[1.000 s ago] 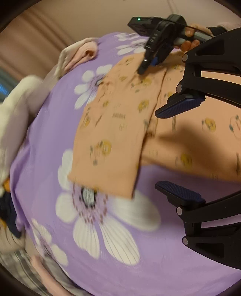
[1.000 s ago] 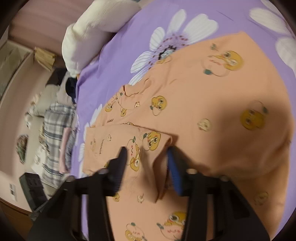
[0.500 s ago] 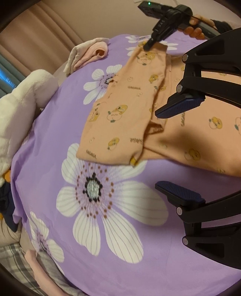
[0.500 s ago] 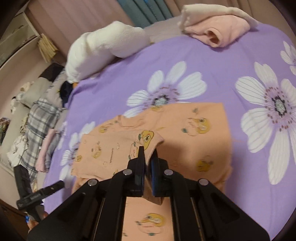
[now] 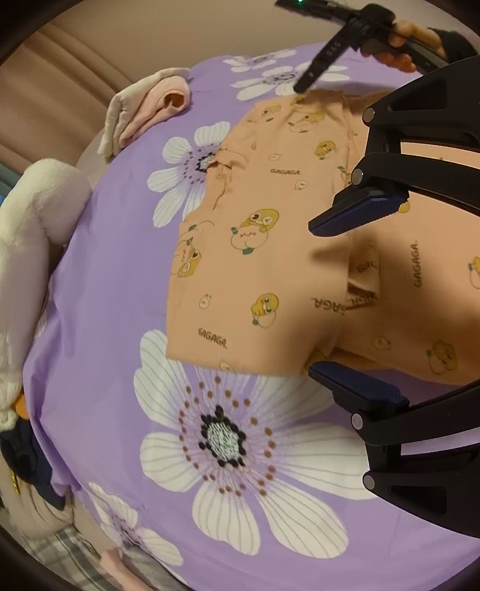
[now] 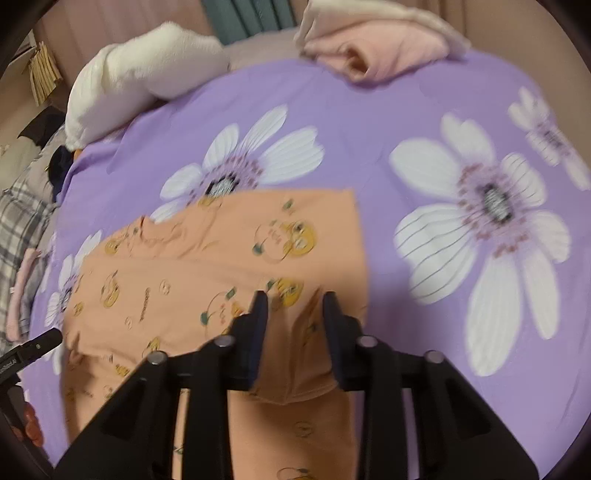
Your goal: Fold small clothes
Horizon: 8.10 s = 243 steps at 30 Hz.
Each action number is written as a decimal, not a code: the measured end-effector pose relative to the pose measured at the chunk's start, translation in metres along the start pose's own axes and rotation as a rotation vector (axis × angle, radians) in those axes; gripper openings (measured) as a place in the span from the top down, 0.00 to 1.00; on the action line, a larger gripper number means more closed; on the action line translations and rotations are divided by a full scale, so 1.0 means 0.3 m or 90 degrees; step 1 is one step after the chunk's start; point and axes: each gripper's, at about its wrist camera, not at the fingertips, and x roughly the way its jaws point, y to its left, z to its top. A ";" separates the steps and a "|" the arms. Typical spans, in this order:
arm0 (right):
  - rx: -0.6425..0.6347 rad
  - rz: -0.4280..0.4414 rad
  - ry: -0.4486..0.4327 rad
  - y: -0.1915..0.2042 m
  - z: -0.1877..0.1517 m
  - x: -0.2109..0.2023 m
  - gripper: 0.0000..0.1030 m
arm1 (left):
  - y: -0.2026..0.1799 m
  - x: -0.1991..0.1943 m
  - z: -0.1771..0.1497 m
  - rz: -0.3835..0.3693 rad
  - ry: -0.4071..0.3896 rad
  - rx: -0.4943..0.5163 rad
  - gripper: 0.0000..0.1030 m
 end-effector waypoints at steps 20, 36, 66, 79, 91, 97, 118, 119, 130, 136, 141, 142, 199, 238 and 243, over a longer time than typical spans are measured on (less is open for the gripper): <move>-0.088 0.098 0.036 0.049 -0.124 -0.024 0.73 | 0.026 0.012 -0.071 -0.011 0.044 0.021 0.33; 0.113 0.213 0.088 -0.325 -0.443 -0.244 0.49 | 0.332 -0.211 -0.418 -0.270 0.073 -0.165 0.26; 0.074 0.401 0.181 -0.158 -0.632 -0.253 0.58 | 0.157 -0.187 -0.534 -0.339 0.122 -0.099 0.31; 0.007 0.366 0.198 -0.170 -0.729 -0.335 0.83 | 0.240 -0.223 -0.633 -0.308 0.157 -0.144 0.87; -0.032 0.414 0.059 -0.094 -0.592 -0.430 0.94 | 0.145 -0.296 -0.492 -0.306 0.070 -0.086 0.97; -0.001 0.442 -0.004 -0.097 -0.523 -0.465 0.94 | 0.122 -0.354 -0.423 -0.344 0.016 -0.085 0.97; 0.007 0.496 -0.123 -0.079 -0.412 -0.594 0.95 | 0.039 -0.455 -0.340 -0.373 -0.056 -0.029 1.00; 0.006 0.498 -0.125 -0.081 -0.413 -0.601 0.95 | 0.033 -0.464 -0.346 -0.378 -0.058 -0.022 1.00; -0.030 0.490 -0.141 -0.086 -0.480 -0.693 0.97 | 0.002 -0.557 -0.418 -0.425 -0.075 0.008 1.00; -0.048 0.484 -0.141 -0.102 -0.496 -0.746 0.97 | 0.015 -0.606 -0.431 -0.432 -0.076 0.007 1.00; -0.062 0.485 -0.149 -0.130 -0.515 -0.817 0.97 | 0.044 -0.666 -0.462 -0.424 -0.077 0.005 1.00; -0.064 0.485 -0.150 -0.135 -0.518 -0.828 0.97 | 0.046 -0.670 -0.466 -0.420 -0.075 0.005 1.00; 0.517 0.427 0.185 -0.368 0.035 0.122 0.57 | 0.297 0.194 0.142 -0.426 0.135 -0.519 0.89; -0.171 -0.024 0.007 0.015 -0.429 -0.255 0.69 | -0.054 -0.048 -0.307 0.005 0.040 0.092 0.89; -0.182 -0.034 0.014 0.013 -0.469 -0.252 0.69 | -0.037 -0.056 -0.327 0.000 0.039 0.079 0.89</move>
